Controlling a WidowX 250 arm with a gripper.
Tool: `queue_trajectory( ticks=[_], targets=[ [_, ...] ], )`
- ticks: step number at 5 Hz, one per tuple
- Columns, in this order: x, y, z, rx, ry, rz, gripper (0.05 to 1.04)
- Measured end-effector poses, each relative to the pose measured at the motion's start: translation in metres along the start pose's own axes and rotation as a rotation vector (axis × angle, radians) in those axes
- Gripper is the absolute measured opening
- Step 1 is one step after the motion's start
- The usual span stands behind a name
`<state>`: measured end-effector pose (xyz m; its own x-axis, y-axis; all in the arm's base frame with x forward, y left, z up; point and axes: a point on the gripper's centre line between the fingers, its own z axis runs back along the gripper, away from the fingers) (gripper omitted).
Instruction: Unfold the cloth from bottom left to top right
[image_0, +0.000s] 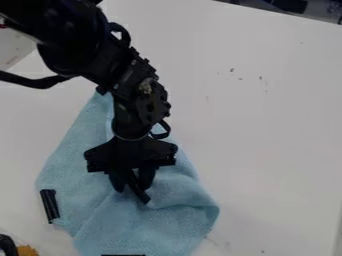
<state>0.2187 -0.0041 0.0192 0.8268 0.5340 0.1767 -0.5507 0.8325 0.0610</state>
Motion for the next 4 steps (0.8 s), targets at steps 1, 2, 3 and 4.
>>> queue_trajectory(
  ticks=[1,2,3,4],
  targets=[
    [0.0016,-0.0001,0.0016,0.011,0.006,-0.004,0.234],
    [0.0052,-0.0012,0.0035,0.023,0.009,-0.009,0.173],
    [0.0097,-0.0032,0.0044,0.030,0.004,-0.019,0.400],
    [0.0114,-0.0043,0.0058,0.029,0.003,-0.035,0.713]
  ],
)
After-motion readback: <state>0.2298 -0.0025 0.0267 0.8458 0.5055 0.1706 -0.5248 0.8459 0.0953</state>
